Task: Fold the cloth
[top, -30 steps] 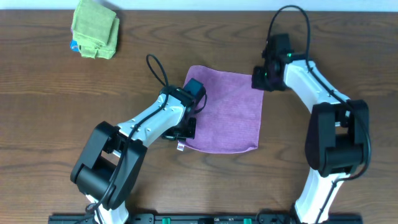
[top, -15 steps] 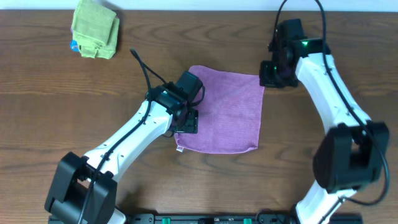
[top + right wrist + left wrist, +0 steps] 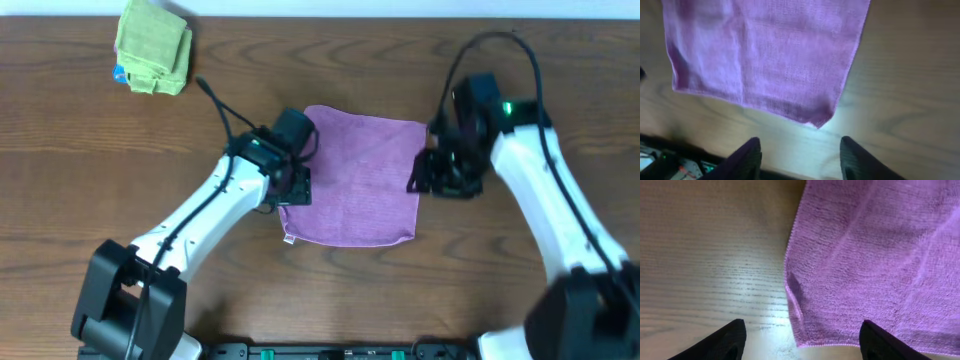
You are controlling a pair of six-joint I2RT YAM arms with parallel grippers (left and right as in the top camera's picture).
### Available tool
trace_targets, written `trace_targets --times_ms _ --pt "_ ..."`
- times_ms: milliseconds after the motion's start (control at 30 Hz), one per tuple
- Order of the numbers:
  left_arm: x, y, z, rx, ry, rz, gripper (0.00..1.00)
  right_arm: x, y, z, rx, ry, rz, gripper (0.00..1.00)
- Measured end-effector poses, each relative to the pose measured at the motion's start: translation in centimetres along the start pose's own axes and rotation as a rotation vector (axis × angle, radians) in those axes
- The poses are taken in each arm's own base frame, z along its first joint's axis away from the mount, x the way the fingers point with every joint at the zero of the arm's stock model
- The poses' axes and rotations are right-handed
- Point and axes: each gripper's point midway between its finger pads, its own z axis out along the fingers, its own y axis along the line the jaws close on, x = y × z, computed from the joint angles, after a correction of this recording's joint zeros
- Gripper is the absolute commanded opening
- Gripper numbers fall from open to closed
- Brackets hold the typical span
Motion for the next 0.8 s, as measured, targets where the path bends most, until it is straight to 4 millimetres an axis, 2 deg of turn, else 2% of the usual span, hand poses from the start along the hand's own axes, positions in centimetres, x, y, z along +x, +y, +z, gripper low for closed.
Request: trace_targets --times_ms 133,233,333,400,533,633,800 --pt "-0.4 0.5 0.6 0.07 0.02 -0.05 0.74 3.5 -0.6 1.4 -0.044 -0.025 0.019 0.56" --pt "0.9 1.2 2.0 0.116 0.079 -0.085 0.74 5.7 -1.1 3.1 -0.069 -0.006 0.054 0.54" --pt "2.8 1.8 3.3 0.144 0.147 -0.113 0.79 7.2 -1.7 5.4 -0.089 0.034 0.096 0.55" --pt "3.4 1.9 3.6 0.162 0.169 -0.12 0.8 7.9 -2.1 6.4 -0.094 0.052 0.121 0.55" --pt "3.7 1.1 3.8 0.212 0.183 -0.117 0.81 8.4 -2.4 7.5 -0.101 0.059 0.152 0.56" --pt "3.5 0.4 3.8 0.252 0.183 -0.114 0.81 7.6 -2.3 7.8 -0.11 0.03 0.155 0.54" --pt "4.0 -0.2 4.1 0.286 0.224 -0.124 0.73 6.8 -2.5 8.6 -0.11 0.029 0.176 0.53"
